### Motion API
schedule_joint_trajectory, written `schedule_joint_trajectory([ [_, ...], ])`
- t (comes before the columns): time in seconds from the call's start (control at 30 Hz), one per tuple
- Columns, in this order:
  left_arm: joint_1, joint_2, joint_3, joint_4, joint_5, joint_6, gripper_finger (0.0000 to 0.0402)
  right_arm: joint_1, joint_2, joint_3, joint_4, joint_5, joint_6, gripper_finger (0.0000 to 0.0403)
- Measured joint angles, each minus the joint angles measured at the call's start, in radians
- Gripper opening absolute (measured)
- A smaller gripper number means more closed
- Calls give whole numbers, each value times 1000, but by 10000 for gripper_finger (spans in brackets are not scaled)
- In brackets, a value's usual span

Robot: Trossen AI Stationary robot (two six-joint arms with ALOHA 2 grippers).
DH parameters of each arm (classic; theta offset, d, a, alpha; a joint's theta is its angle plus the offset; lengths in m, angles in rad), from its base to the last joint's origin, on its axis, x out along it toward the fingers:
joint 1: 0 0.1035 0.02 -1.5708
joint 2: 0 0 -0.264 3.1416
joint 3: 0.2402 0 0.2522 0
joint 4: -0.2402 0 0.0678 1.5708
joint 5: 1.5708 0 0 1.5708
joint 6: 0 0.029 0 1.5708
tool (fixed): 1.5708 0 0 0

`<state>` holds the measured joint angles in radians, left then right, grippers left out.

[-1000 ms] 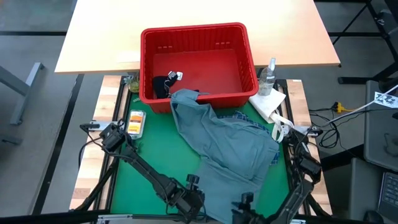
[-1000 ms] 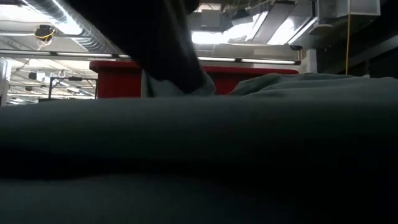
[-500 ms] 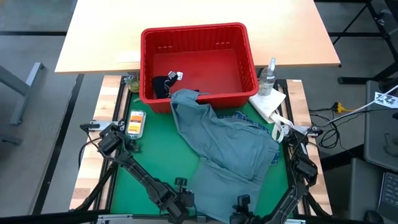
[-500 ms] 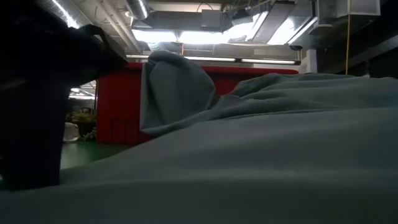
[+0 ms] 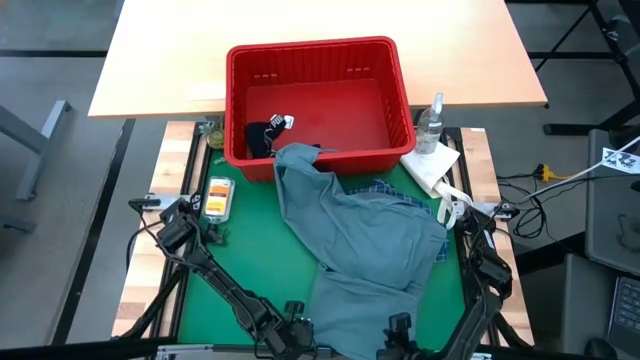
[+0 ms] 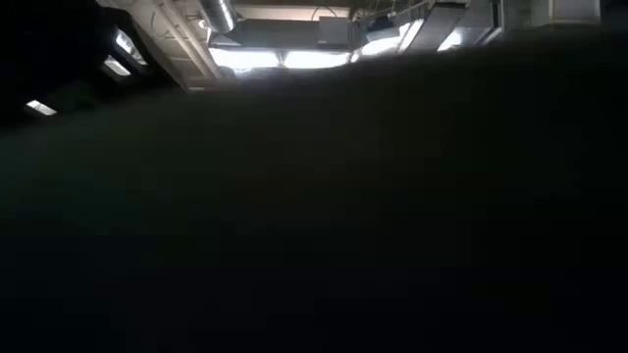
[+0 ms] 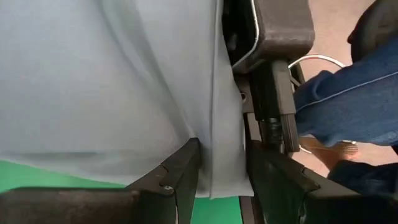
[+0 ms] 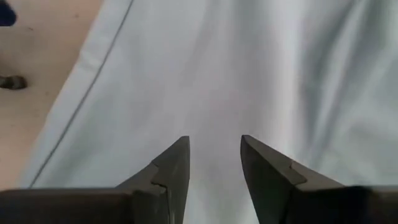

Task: Fold Laundry from Bin
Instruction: Fold the blue pants on top of the blue shirt

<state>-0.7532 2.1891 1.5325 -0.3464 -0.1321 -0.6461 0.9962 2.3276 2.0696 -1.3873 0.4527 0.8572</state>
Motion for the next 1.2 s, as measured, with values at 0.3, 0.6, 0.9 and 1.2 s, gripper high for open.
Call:
schedule_joint_trajectory([
  [0.3,-12,-32,-2,0,-80,-7,139,-2,-2,193,-184,186,-60,143],
  [0.6,54,-211,2,-82,-138,77,129,-11,-14,281,-184,389,-239,143],
  [0.9,176,-444,2,-253,-251,252,128,-105,-76,280,-185,473,-434,143],
  [1.2,369,-721,2,-623,-537,392,128,-271,-112,280,-180,475,-699,143],
])
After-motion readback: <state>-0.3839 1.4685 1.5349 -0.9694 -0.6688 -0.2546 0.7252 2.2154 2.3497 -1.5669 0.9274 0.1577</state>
